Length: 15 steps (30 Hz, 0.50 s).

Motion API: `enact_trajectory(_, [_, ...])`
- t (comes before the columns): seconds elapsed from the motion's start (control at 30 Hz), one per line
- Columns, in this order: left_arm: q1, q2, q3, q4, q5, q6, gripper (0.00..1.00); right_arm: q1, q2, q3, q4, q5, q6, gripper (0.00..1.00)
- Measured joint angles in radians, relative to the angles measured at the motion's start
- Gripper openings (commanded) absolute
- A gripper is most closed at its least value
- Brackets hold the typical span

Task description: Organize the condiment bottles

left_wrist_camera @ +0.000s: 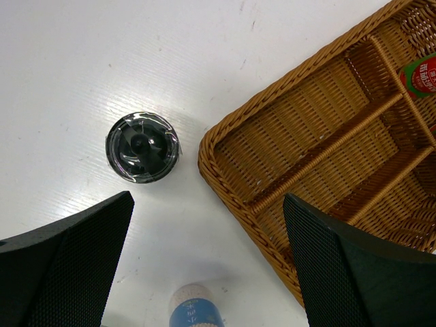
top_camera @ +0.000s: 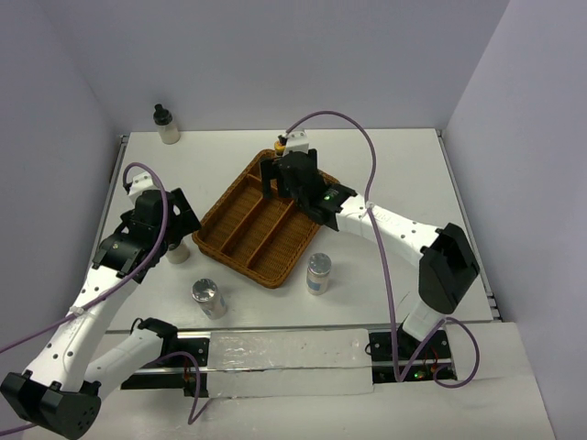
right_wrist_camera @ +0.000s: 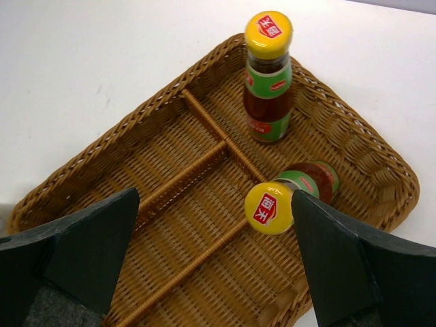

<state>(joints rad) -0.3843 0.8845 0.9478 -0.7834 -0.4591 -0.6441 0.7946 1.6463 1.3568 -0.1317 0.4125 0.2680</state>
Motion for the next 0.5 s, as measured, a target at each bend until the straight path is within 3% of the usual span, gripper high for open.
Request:
enact_trajectory(0.23, [0.000,0.000,0.000,0.000,-0.001,0.000,0.99,0.002,0.015,-0.044,0.066,0.092,0.000,1.00])
enact_trajectory(0.5, [0.000,0.000,-0.001,0.000,0.000,0.000,1.00,0.001,0.033,-0.090,0.131,0.167,0.000,0.90])
